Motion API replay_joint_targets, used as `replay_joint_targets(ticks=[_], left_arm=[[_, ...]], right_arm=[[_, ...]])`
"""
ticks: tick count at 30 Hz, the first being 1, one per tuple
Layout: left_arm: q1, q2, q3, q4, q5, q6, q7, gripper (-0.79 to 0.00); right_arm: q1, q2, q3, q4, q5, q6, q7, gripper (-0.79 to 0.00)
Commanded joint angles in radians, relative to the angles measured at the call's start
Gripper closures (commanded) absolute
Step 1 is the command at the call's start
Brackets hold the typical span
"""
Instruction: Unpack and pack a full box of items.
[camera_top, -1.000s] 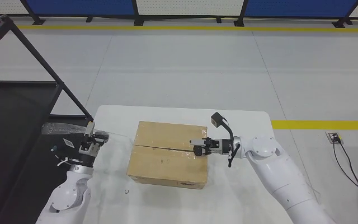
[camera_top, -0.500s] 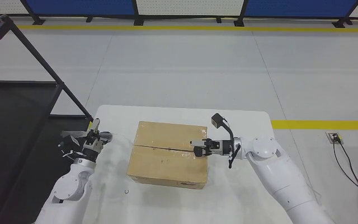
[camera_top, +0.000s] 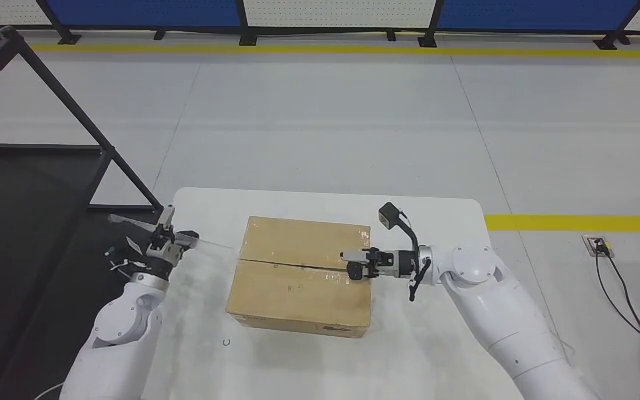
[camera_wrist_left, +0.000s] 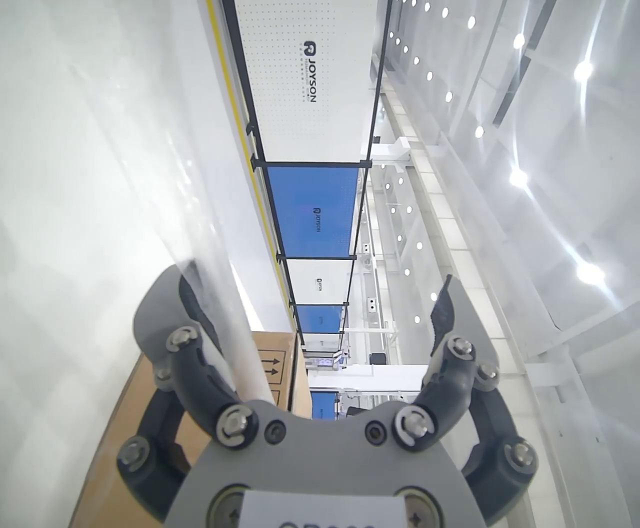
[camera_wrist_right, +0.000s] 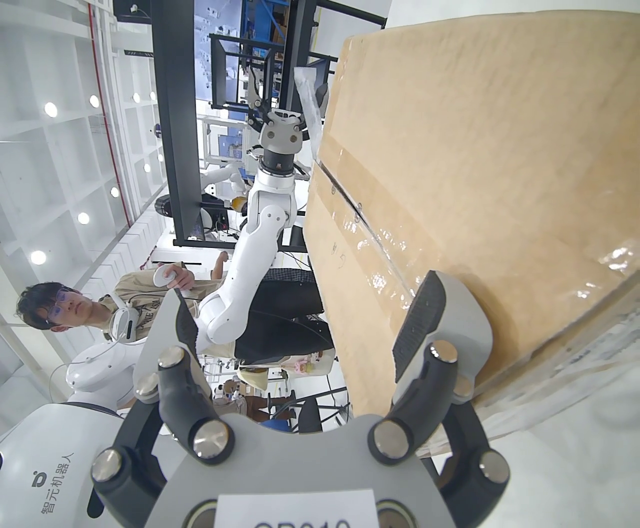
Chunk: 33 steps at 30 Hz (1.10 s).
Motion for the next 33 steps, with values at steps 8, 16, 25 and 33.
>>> replay_joint_targets(ticks=[8,16,25,33], left_arm=[[-0.005,-0.001,-0.023,0.001,-0.028,-0.091,-0.065,-0.785],[0.026,-0.002,-0.040,-0.054,-0.050,-0.198,-0.122,-0.785],[0.072,0.001,-0.066,-0.165,0.000,-0.252,-0.113,-0.785],[0.143,0.002,-0.073,-0.318,0.119,-0.261,-0.061,-0.785]], right_arm=[[0.007,-0.002,-0.005,0.000,-0.001,0.005,0.000,-0.785],[0.014,-0.005,-0.009,0.015,0.002,0.005,-0.003,-0.785],[0.021,-0.009,-0.007,0.029,0.006,0.004,-0.031,-0.785],[0.021,-0.009,0.002,0.031,0.013,0.007,-0.045,-0.785]])
